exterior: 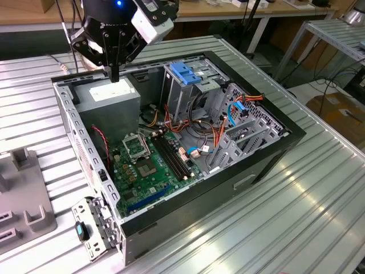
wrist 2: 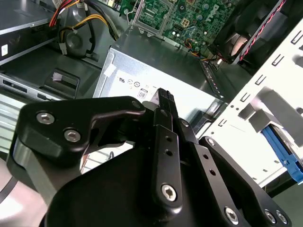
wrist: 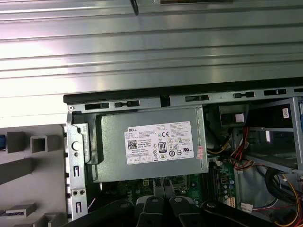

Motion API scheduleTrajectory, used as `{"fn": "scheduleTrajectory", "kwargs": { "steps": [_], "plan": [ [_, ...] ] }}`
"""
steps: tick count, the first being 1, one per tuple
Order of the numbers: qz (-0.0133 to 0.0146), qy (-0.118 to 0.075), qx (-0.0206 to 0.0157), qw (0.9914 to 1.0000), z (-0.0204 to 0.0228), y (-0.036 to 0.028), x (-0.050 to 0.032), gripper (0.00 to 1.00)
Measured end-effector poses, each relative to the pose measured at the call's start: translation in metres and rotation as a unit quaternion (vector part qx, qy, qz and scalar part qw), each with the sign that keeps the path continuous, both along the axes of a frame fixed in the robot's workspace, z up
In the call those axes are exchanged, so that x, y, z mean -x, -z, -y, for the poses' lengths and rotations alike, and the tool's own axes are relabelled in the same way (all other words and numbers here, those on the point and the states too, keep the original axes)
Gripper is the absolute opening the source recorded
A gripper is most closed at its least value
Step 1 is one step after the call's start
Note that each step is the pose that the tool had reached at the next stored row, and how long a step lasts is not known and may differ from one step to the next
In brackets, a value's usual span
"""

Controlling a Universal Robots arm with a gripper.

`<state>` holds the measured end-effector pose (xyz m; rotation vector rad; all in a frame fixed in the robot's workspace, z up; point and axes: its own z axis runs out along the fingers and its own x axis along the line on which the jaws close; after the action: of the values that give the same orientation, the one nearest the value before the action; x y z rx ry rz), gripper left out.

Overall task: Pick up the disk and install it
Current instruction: 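Reach for the disk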

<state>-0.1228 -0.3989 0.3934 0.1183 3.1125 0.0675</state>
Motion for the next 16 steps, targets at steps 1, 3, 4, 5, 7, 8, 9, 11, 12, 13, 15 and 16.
{"fn": "scheduleTrajectory", "kwargs": {
  "steps": [1,3,4,5,7,8,9,11,12,13,15,16],
  "plan": [
    [0.0,0.0,-0.0001,1.0,0.0,0.0,0.001,0.11],
    [0.0,0.0,-0.0001,1.0,0.0,0.0001,0.0059,0.11],
    [0.0,0.0,0.0,1.0,0.0,0.0001,0.0073,0.11],
    [0.0,0.0,-0.0001,1.0,0.0,0.0001,0.0088,0.11],
    [0.0,0.0,-0.0001,1.0,0.0,0.0001,0.0124,0.11],
    [0.0,0.0,0.0,1.0,0.0001,0.0001,0.014,0.11],
    [0.0,0.0,0.0,1.0,0.0,0.0001,0.0163,0.11],
    [0.0,0.0,0.0,1.0,0.0,0.0001,0.0199,0.11],
    [0.0,0.0,0.0,1.0,0.0,0.0001,0.0221,0.11],
    [0.0,0.0,0.0,1.0,0.0001,0.0001,0.0233,0.11],
    [0.0,0.0,-0.0001,1.0,0.0,0.0001,0.0251,0.11],
    [0.0,0.0,-0.0001,1.0,0.0,0.0001,0.0252,0.11]
  ]
}}
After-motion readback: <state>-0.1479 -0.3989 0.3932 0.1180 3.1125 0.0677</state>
